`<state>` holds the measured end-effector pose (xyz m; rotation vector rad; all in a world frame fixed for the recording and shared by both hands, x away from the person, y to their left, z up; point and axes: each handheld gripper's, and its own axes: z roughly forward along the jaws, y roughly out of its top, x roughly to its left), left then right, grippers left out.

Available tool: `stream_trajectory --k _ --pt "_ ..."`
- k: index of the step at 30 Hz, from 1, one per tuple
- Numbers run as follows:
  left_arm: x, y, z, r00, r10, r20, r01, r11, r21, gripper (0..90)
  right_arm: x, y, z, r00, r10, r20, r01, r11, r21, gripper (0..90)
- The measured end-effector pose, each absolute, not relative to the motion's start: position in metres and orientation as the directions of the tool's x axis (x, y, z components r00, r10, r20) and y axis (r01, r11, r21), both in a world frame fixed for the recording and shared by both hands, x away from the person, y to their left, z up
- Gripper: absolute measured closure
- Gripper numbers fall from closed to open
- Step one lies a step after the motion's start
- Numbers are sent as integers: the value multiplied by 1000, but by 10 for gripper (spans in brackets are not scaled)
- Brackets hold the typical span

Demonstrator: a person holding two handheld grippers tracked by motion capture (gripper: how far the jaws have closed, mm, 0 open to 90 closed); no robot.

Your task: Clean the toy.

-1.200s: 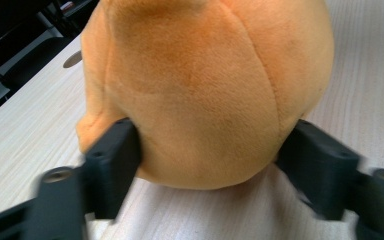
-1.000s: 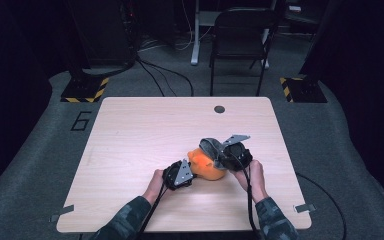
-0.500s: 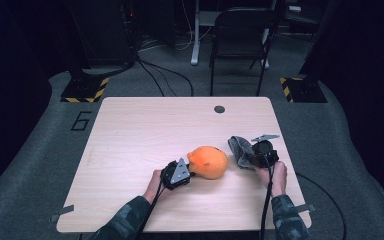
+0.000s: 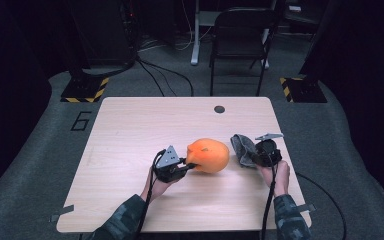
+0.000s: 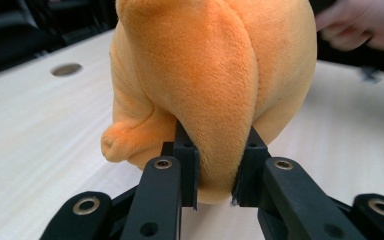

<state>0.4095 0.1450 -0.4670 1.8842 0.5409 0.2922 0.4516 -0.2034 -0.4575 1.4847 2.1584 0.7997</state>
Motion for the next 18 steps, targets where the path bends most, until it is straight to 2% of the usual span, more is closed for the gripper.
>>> stream_trajectory --k 2,5,14,16,18 --pt "410 145 -465 866 493 -83 252 -288 924 765 452 -204 -458 -361 932 -16 698 282 658 727" --pt "410 144 -460 858 482 -175 338 -276 900 763 452 -203 -458 -362 932 -18 700 285 655 726" --pt "417 136 -478 808 546 -221 447 -324 834 751 451 -201 -456 -362 932 -19 702 286 652 727" --pt "423 135 -493 787 553 -273 499 -310 809 747 451 -201 -454 -372 928 -20 692 291 661 726" --pt "423 135 -491 788 558 -261 493 -317 811 742 449 -198 -447 -381 924 -18 677 292 675 726"
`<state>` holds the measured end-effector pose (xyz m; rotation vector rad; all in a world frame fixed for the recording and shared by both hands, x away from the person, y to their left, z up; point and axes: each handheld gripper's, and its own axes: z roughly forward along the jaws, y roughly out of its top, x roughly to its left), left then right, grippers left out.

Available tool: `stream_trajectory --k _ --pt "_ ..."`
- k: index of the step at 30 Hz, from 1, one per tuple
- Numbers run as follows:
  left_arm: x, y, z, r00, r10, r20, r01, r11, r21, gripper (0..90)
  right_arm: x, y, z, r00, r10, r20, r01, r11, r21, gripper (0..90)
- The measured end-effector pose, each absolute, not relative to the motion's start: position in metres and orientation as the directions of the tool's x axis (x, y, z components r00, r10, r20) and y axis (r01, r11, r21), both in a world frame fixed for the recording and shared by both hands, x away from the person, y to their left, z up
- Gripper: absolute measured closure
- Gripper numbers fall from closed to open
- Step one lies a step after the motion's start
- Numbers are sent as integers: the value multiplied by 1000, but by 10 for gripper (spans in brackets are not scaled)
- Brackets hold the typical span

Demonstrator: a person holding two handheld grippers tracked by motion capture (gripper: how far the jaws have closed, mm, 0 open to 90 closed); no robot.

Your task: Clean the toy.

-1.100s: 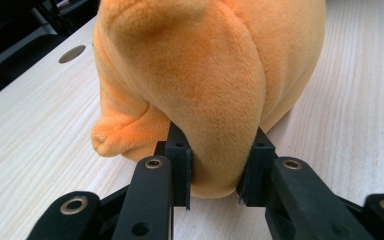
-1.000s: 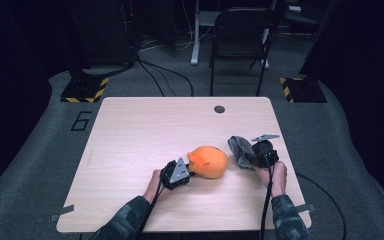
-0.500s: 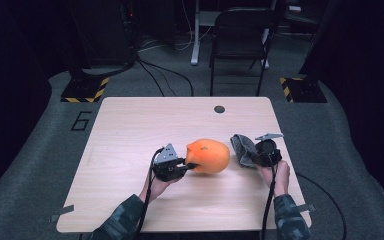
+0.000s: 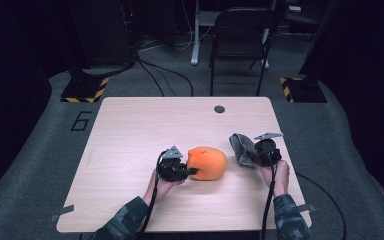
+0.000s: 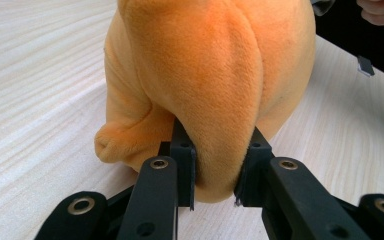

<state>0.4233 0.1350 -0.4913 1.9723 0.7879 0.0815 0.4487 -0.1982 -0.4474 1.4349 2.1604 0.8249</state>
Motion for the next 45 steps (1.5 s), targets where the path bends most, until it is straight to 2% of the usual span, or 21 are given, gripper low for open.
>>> stream_trajectory --k 4,6,10,15,21,28,32,41,45 --pt "421 133 -490 788 565 -244 484 -326 812 739 441 -190 -430 -412 911 -2 640 291 711 726" --pt "422 133 -489 792 563 -237 480 -334 811 737 429 -175 -406 -475 880 8 575 304 760 726" --pt "421 132 -488 787 568 -242 487 -331 808 733 409 -142 -383 -565 825 -6 501 349 792 726" --pt "421 131 -487 799 556 -229 474 -348 809 730 398 -108 -382 -651 759 -24 454 415 788 724" --pt "421 129 -488 794 564 -230 477 -342 809 725 402 -94 -403 -672 740 -34 461 454 762 723" --pt "419 128 -487 796 563 -221 470 -346 812 723 394 -90 -395 -684 728 -40 430 446 785 723" --pt "419 127 -489 799 559 -223 472 -351 809 723 397 -82 -405 -702 706 -92 435 528 729 722" --pt "421 127 -491 801 555 -224 471 -355 807 718 404 -91 -410 -693 716 -81 451 519 726 720" --pt "420 127 -492 798 554 -237 479 -346 806 716 409 -102 -412 -668 742 -58 487 494 720 717"
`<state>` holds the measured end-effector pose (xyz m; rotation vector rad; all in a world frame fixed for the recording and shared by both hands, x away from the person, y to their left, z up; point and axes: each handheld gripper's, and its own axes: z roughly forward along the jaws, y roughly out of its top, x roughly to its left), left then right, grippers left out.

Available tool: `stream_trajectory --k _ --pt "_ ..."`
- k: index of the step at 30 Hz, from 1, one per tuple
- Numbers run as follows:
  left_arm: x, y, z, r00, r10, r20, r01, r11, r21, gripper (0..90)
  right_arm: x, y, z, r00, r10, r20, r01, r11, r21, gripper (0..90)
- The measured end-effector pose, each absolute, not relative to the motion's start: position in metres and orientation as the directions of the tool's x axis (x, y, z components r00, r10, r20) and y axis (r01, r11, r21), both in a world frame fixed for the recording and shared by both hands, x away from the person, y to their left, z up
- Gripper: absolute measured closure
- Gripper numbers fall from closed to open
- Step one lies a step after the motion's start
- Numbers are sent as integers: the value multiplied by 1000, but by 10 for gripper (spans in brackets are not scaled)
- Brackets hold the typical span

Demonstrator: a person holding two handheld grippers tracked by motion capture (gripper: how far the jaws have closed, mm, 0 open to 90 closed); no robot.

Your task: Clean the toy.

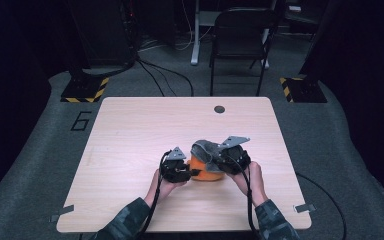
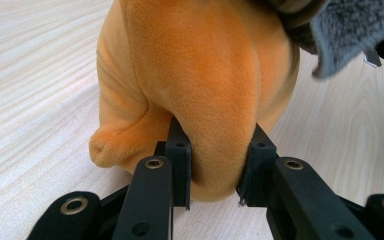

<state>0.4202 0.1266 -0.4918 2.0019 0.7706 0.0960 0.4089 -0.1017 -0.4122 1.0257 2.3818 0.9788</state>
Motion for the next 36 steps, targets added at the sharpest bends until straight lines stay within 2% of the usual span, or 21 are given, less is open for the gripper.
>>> stream_trajectory --k 7,10,18,26,29,33,36 --pt "421 127 -493 795 554 -248 485 -334 808 707 420 -121 -420 -635 772 -23 533 459 711 714" --pt "421 127 -493 794 553 -251 487 -332 808 706 428 -135 -430 -592 806 -13 583 440 683 714" --pt "421 127 -494 794 553 -252 487 -330 809 701 442 -153 -451 -545 838 9 647 414 640 714" --pt "421 129 -493 793 554 -253 490 -332 806 700 447 -159 -461 -516 857 -16 676 418 607 713" --pt "421 129 -493 792 555 -256 491 -329 807 700 448 -162 -460 -509 861 -17 677 413 609 714" --pt "421 129 -493 789 559 -256 491 -323 809 699 439 -166 -432 -504 863 23 642 357 678 717" --pt "421 129 -493 791 558 -249 488 -332 807 697 426 -160 -407 -543 838 46 589 342 732 717"
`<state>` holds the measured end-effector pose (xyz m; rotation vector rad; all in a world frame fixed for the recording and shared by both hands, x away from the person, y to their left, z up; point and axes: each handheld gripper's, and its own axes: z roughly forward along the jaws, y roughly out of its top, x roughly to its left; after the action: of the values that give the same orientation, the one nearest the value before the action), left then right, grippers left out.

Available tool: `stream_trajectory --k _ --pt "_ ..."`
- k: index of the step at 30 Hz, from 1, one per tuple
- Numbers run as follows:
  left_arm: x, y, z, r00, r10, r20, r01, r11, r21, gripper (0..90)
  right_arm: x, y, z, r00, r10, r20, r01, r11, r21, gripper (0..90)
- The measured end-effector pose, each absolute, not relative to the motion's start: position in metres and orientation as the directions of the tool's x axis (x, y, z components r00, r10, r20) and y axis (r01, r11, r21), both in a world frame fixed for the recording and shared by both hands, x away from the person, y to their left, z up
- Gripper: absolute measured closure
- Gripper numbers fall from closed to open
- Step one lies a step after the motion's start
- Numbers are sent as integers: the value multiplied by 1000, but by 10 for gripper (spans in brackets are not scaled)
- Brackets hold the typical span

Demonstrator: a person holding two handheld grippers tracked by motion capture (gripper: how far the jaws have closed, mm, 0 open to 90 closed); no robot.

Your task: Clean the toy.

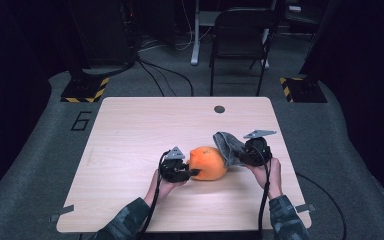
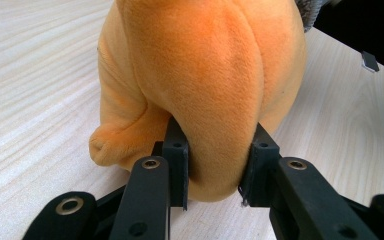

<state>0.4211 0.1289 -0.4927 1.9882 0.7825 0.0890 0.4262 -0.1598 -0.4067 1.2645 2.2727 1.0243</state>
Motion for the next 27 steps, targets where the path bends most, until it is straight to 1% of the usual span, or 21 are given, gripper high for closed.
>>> stream_trajectory --k 1,3,4,5,7,8,9,11,12,17,18,22,27 --pt "421 129 -493 789 560 -252 490 -328 808 696 422 -156 -399 -566 823 47 562 344 752 716" --pt "421 128 -493 793 557 -248 484 -328 812 692 418 -152 -394 -576 816 49 548 341 764 716" --pt "420 128 -492 794 557 -245 482 -330 812 691 409 -137 -385 -608 793 48 516 349 783 716" --pt "420 128 -492 794 557 -245 482 -330 812 690 409 -137 -385 -608 793 48 516 349 783 716" --pt "420 128 -492 797 556 -236 474 -333 815 689 404 -125 -383 -636 771 37 495 371 785 715" --pt "420 128 -492 798 556 -233 470 -333 817 689 401 -109 -387 -658 753 23 489 405 772 714" --pt "420 128 -493 798 557 -232 470 -333 818 690 401 -104 -391 -666 746 17 493 422 761 713" --pt "420 127 -493 795 560 -234 472 -328 819 689 402 -99 -397 -668 744 10 498 437 749 713" --pt "420 127 -494 796 558 -232 473 -336 814 688 405 -94 -409 -657 754 -17 510 461 726 712" --pt "420 127 -494 796 558 -236 472 -327 819 686 408 -96 -412 -651 758 -38 511 475 716 711" --pt "419 127 -494 796 557 -235 471 -328 819 686 409 -99 -413 -651 757 -59 504 489 711 710" --pt "419 127 -495 795 558 -238 471 -321 821 685 413 -105 -416 -643 763 -69 513 495 701 709" --pt "420 127 -495 800 554 -231 464 -326 824 681 419 -115 -420 -618 785 -49 550 476 686 708"
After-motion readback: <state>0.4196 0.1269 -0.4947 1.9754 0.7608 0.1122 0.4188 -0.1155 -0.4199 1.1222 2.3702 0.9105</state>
